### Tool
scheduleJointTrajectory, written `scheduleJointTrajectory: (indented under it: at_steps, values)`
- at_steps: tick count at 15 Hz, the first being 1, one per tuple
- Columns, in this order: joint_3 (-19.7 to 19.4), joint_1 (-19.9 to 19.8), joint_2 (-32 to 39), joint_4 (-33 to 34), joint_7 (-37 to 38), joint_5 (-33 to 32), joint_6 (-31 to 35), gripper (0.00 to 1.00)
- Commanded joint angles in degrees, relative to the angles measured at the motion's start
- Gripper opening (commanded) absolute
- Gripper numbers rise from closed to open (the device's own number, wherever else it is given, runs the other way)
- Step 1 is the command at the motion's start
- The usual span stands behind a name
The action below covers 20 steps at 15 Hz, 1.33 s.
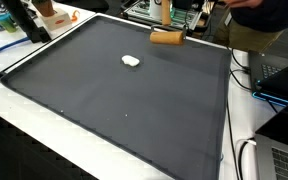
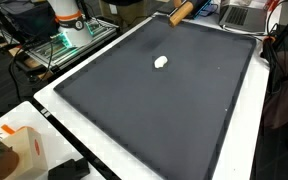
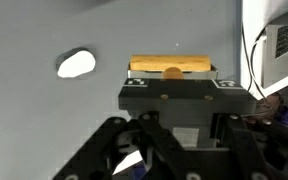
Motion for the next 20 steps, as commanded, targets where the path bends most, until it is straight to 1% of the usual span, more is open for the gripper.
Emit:
scheduleJointTrajectory:
  at_steps: [1,5,6,7,8,9,10,11,12,14,16,17,18,19,20]
  values:
    - [-0.1,0.0,-0.1,0.0,0.0,-0.1,-0.2,0.48]
    - [-0.1,0.0,-0.5,-0.1,0.0,-0.1,-0.2,0.48]
    - [0.1,-0.1,-1.1,-1.2,0.0,-0.4,0.3,0.23]
    - [1.1,-1.3,-3.1,-3.2,1.1,-3.6,1.2,0.23]
    - [1.6,-2.1,-4.5,-4.3,1.3,-6.2,0.4,0.23]
    - [1.4,-2.2,-6.9,-5.6,0.5,-8.2,-2.6,0.23]
    - [2.2,-3.3,-9.9,-7.3,1.7,-11.9,-4.6,0.23]
    - [2.8,-3.9,-13.7,-8.7,2.3,-15.0,-8.5,0.23]
    - [3.4,-4.3,-16.0,-9.2,2.9,-17.5,-11.6,0.23]
    - [3.4,-3.5,-21.6,-9.0,3.0,-19.3,-22.3,0.23]
    - [2.8,-1.8,-25.2,-7.5,-0.3,-17.8,-31.5,0.23]
    - [2.8,-1.6,-27.3,-8.1,0.5,-16.5,-31.4,0.23]
    - [3.3,-3.0,-21.8,-6.4,0.6,-17.1,-29.3,0.23]
    - [3.4,-3.0,-23.2,-6.4,0.5,-17.0,-30.0,0.48]
    - [3.5,-3.0,-23.9,-6.5,0.5,-17.0,-30.0,0.48]
